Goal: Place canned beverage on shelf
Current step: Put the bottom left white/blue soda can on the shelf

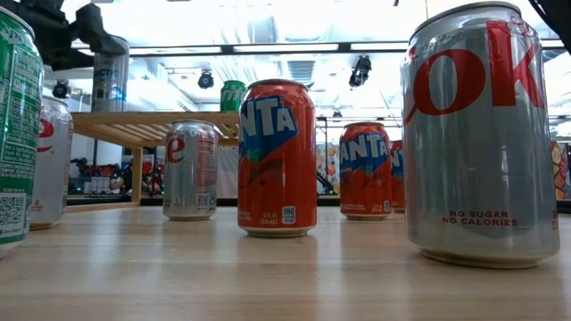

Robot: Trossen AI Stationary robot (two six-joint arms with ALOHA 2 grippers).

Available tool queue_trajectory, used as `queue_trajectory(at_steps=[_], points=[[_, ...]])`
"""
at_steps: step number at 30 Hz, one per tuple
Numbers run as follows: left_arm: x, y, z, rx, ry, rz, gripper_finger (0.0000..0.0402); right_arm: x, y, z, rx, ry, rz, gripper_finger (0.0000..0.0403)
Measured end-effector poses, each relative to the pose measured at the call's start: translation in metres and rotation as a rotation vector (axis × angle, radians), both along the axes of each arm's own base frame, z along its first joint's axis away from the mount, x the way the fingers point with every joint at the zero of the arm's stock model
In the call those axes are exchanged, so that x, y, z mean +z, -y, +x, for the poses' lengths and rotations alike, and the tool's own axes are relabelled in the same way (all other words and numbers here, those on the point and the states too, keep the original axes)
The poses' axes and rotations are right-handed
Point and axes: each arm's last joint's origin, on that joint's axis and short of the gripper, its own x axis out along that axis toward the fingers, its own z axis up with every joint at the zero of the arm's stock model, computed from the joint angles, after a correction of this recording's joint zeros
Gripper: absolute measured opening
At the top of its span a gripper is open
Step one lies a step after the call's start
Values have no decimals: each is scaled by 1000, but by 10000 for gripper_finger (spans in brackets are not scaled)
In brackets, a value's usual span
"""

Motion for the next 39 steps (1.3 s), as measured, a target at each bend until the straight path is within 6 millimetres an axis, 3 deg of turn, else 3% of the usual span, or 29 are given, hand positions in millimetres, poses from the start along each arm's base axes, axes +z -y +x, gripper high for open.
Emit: queue_trajectory(at_steps=[22, 33, 39], points=[[36, 0, 7, -2, -91, 35, 329, 0, 0, 0, 0, 0, 0, 292], [63, 0, 3, 24, -112, 62, 329, 0, 0, 0, 0, 0, 0, 292], [79, 1, 8, -62, -116, 91, 329, 0, 0, 0, 0, 0, 0, 292]])
